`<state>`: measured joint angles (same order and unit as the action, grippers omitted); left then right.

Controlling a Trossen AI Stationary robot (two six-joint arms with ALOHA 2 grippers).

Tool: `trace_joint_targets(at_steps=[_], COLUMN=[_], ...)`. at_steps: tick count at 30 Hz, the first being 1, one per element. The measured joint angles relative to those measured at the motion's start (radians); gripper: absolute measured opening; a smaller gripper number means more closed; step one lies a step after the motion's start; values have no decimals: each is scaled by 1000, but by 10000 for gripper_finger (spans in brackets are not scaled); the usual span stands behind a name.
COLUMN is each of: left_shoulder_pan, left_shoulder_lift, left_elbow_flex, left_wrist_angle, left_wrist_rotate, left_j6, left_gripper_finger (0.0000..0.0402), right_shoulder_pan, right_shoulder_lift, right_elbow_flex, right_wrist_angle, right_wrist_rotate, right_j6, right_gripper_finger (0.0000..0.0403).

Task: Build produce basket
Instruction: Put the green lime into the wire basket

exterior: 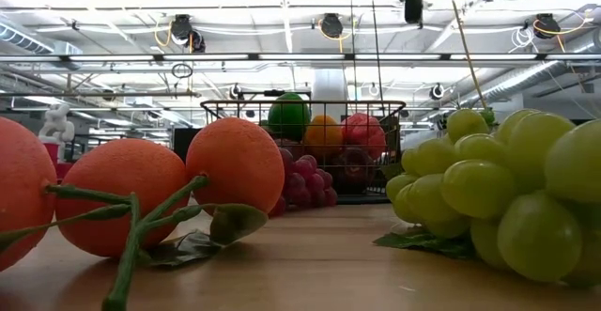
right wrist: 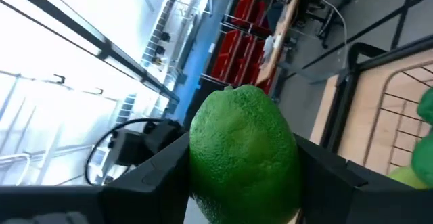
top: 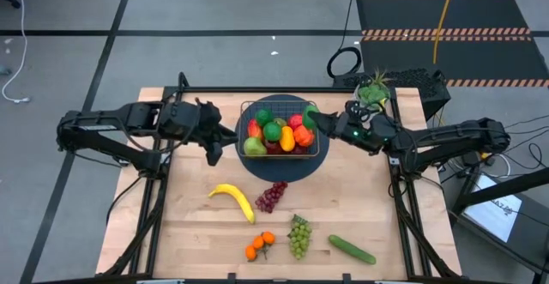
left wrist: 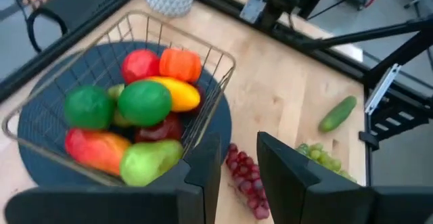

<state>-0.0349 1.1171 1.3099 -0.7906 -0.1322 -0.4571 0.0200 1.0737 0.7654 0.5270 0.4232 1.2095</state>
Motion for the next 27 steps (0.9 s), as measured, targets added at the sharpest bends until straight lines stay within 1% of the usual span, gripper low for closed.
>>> trace_joint_targets(at_steps=[2,6,15,19,27], left_shoulder_pan=[0,0,0,3,3], left_shoulder_lift=[-1,1,0,0,0], left_elbow_flex=[0,0,0,0,0], left_wrist_angle=[0,-4,-26,-26,-26], left_wrist_rotate=[0,1,0,0,-52], left_j6=[16,33,33,33,26], left_gripper_finger=[97,97,97,97,97], right_shoulder_pan=[0,0,-1,-1,-6], right_shoulder_lift=[3,6,7,7,2], right_elbow_flex=[0,0,0,0,0], right_wrist_angle=[7,25,23,23,23], right_wrist_rotate=[0,0,-4,-15,-146], right_j6=[-2,-57,-267,-414,-796], right_gripper_finger=[210,210,210,210,210])
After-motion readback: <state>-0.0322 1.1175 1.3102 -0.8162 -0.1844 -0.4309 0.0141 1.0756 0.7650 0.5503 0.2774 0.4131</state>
